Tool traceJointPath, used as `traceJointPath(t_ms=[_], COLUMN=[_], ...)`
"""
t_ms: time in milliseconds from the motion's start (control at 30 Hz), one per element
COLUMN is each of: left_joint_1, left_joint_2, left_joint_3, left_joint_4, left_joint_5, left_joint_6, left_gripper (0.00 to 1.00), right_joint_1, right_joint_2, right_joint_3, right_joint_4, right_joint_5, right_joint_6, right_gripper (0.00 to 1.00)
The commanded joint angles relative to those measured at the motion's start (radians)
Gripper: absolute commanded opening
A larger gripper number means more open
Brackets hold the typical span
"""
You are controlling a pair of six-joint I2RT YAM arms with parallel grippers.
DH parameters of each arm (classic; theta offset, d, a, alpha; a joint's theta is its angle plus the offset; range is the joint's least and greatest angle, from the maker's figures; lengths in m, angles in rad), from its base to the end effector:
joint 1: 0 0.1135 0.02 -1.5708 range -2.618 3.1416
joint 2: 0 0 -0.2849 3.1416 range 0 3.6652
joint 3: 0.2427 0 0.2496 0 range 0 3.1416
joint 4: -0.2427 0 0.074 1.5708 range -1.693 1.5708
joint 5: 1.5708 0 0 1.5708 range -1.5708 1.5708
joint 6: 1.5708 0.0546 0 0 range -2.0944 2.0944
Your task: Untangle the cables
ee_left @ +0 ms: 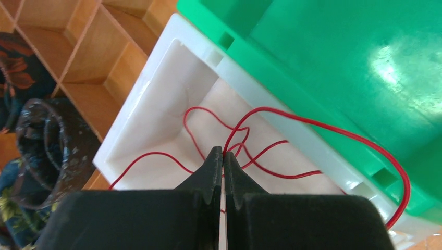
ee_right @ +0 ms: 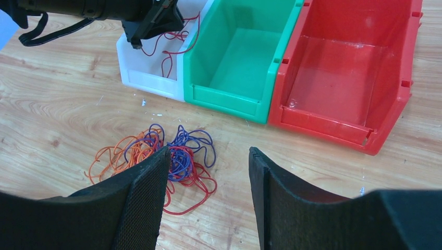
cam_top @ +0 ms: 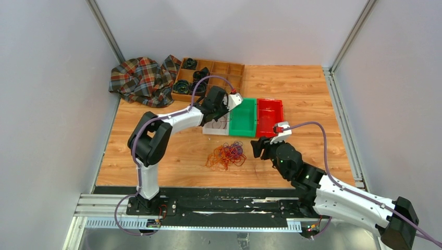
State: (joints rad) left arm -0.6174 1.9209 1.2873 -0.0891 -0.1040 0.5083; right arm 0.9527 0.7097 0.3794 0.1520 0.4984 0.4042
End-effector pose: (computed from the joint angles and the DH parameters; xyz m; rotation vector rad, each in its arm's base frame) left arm 0.3659 -0.2528 0.2012 1.1759 1.9645 0.0626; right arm 0.1213 0.1255 0.2557 -0.1137 1.7567 0.5621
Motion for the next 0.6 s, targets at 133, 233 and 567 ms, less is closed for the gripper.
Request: traceJointPath(t_ms=[133, 233, 567], left_joint_1=[0.049, 0.061, 0.062], left_joint_2=[0.005, -0.001, -0.042], left_joint_3=[0.152, 0.222, 0.266], left_joint_4=[-0.133, -0.267, -0.477], left_joint_5=[0.204, 0.252, 0.252], left_joint_6=[-0.092, -0.048, 0.107], left_gripper=[0.19, 0.34, 0.70], right_joint_1=[-0.026, -0.029, -0.031], right_joint_2=[-0.032, -0.032, -0.063], right_joint_3=[0.018, 0.028, 0.046], right_joint_4=[-0.037, -0.043, -0.070], right_joint_5=[-0.009, -0.014, -0.020], right_joint_6=[0.003, -0.003, -0.010], right_gripper=[0.57, 0.57, 0.57])
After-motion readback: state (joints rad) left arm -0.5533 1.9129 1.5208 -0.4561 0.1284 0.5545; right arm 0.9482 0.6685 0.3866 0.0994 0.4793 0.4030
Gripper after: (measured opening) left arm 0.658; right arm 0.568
